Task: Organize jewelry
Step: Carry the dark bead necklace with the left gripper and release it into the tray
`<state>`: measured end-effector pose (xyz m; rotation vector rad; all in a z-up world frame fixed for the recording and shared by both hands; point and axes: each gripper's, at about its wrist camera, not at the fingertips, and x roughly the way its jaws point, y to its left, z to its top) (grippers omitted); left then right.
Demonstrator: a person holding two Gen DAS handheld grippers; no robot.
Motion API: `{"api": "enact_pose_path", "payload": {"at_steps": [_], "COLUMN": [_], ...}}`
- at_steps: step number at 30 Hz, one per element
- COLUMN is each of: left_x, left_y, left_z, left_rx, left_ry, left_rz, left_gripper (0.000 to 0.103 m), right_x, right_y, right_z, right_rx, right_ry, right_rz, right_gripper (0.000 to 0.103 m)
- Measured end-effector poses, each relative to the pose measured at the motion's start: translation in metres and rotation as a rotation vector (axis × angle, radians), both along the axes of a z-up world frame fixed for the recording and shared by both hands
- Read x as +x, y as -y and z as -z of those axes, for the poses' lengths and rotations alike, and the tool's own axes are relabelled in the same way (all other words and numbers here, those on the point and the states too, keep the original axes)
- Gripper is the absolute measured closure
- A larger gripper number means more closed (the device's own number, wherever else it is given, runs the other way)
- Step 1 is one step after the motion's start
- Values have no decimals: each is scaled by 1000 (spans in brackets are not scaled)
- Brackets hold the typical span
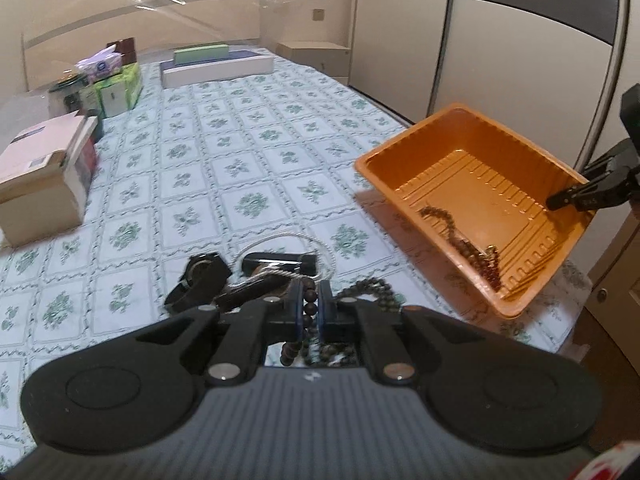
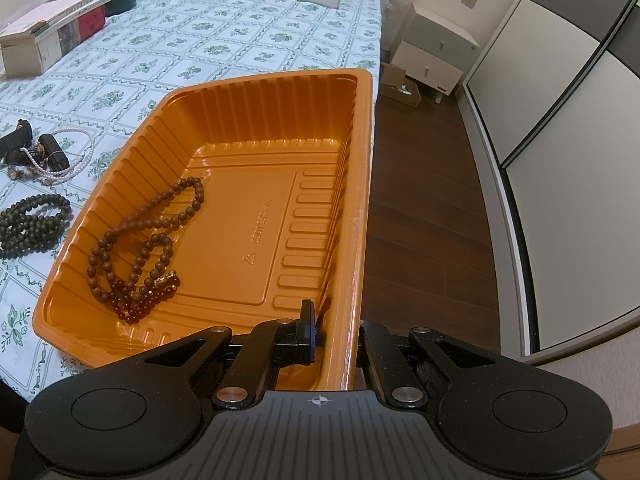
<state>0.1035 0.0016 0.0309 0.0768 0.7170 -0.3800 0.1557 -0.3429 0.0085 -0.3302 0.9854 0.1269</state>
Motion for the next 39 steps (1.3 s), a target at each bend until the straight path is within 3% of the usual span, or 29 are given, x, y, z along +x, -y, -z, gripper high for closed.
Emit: {"api": "enact_pose_path", "payload": {"at_steps": [19, 28, 30, 32, 39], "left_x": [34, 36, 37, 36, 26], "left_y": [132, 165, 168, 168, 125], "left_z": [-9, 3, 5, 7, 12], "left_rx": [-119, -99, -95, -96, -88], "left_ry": [38, 13, 1, -12, -2], "left_rz": [237, 289, 289, 292, 200], "left_gripper": [97, 97, 91, 66, 51], "right_x": [0, 1, 1, 0, -1], "right_y": [0, 0, 0, 0, 0], "right_z": [-1, -1, -1, -1, -1], "right_rx": [0, 2, 3, 5, 8], "right_ry": [2, 2, 2, 3, 8], "right_rz": [-2, -4, -3, -3, -1], "right_gripper": [100, 100, 100, 100, 100]}}
